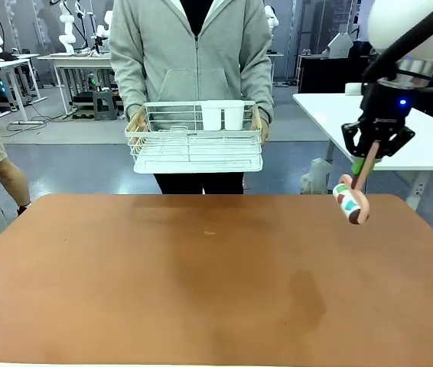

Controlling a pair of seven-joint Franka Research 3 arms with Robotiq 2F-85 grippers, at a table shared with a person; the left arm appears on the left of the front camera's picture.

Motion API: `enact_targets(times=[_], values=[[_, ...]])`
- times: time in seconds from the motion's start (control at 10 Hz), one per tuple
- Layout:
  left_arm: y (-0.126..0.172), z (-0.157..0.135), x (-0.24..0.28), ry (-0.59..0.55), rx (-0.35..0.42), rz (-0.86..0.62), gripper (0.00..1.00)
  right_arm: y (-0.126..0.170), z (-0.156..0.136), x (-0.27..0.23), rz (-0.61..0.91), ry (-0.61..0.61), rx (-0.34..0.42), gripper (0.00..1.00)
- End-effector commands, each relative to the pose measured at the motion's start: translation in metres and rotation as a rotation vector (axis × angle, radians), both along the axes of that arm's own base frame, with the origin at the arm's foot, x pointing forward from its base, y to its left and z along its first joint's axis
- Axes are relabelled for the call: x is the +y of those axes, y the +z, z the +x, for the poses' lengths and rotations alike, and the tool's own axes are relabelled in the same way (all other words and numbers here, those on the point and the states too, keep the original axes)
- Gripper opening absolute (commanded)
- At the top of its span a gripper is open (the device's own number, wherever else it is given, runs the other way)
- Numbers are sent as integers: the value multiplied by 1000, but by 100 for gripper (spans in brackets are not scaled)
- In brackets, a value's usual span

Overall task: Clean the table.
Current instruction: Clean the table with the Lint Roller when the human lifts the Dish drying rack.

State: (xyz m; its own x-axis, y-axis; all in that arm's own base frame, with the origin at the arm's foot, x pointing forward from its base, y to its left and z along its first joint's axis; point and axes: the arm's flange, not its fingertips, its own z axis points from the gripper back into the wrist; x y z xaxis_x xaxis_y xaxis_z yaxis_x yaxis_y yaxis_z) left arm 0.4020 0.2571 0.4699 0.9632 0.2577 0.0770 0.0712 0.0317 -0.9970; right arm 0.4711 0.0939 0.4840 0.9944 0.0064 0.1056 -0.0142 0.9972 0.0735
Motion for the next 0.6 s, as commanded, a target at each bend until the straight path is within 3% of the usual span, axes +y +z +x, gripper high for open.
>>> enact_targets(times=[0.0,0.1,0.5], values=[[1,-3,1,-7,1,-1,100,-21,5,-10,35,35,15,21],[1,-3,1,-7,1,-1,100,0,0,0,0,0,0,21],[1,-3,1,-7,1,-1,100,0,0,0,0,0,0,21]])
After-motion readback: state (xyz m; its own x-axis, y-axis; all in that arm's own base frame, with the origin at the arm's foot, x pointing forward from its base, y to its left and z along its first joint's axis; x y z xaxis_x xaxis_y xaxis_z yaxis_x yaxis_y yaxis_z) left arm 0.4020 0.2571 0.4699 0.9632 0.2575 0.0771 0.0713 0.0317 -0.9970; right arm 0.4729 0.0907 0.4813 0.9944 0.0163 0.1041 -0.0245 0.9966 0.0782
